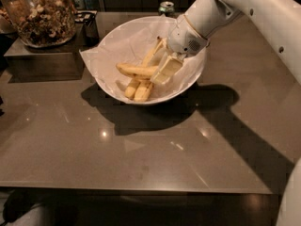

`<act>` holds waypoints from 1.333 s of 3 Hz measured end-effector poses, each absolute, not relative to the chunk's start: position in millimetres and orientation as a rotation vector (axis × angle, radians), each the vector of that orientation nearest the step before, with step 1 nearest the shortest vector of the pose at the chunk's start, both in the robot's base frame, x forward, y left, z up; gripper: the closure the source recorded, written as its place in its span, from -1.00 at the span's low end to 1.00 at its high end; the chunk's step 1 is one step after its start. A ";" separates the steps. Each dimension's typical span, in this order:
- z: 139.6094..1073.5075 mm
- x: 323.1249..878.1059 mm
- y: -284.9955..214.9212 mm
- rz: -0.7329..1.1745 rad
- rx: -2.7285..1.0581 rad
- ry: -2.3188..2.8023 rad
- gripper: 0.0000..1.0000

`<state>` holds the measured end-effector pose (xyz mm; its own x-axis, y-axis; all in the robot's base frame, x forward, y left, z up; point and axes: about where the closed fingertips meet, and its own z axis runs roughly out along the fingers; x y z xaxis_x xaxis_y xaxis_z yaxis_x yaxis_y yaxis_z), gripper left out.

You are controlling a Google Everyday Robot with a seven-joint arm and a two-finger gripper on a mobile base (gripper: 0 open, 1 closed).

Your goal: Pick banana from white bowl

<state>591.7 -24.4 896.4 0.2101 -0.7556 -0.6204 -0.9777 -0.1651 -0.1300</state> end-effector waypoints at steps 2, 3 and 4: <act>942.4 536.2 -67.4 0.495 -1.855 1.619 1.00; 959.8 485.5 -88.3 0.443 -1.756 1.721 1.00; 959.5 475.4 -95.0 0.428 -1.750 1.743 1.00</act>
Offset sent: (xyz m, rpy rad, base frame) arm -0.1200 -0.0801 0.0755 0.0190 -0.0912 -0.2099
